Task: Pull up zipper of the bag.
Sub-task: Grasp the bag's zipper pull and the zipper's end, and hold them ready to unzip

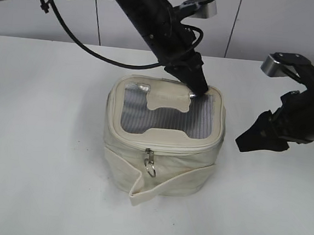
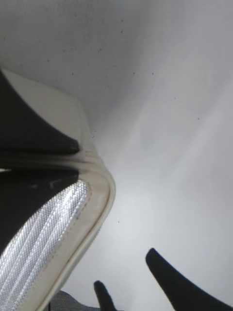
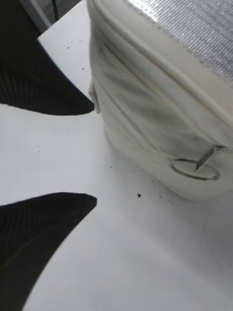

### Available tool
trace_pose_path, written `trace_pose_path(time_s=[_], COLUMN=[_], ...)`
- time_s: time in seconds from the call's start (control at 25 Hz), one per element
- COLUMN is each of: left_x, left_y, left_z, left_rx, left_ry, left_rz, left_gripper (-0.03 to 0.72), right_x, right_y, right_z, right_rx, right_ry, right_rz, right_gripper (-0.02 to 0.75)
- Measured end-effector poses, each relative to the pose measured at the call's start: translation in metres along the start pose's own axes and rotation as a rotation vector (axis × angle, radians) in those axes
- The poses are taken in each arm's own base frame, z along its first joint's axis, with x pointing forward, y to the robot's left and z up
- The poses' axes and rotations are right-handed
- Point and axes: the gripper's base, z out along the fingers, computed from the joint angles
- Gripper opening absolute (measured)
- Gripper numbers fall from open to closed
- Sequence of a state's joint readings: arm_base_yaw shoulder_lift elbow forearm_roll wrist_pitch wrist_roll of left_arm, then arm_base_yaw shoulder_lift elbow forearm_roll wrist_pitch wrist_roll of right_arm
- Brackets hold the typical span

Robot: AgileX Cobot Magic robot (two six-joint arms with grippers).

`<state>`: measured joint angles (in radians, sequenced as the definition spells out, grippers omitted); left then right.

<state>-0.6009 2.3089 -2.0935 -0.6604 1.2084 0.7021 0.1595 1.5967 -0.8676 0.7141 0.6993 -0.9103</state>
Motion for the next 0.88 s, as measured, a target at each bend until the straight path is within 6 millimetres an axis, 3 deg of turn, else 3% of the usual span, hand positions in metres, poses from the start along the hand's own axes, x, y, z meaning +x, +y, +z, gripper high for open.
trace_pose_path(time_s=[0.36, 0.88], left_x=[-0.001, -0.001], left_y=[-0.004, -0.005], left_z=[0.002, 0.003], left_rx=[0.031, 0.022], left_ry=[-0.01, -0.003], left_rz=[-0.005, 0.003], left_gripper=[0.056, 0.056], right_x=[0.0, -0.004], right_y=[-0.003, -0.016], right_z=[0.01, 0.042], right_rx=[-0.026, -0.061], right_ry=[-0.069, -0.119], right_rz=[0.001, -0.003], right_gripper=[0.407, 0.407])
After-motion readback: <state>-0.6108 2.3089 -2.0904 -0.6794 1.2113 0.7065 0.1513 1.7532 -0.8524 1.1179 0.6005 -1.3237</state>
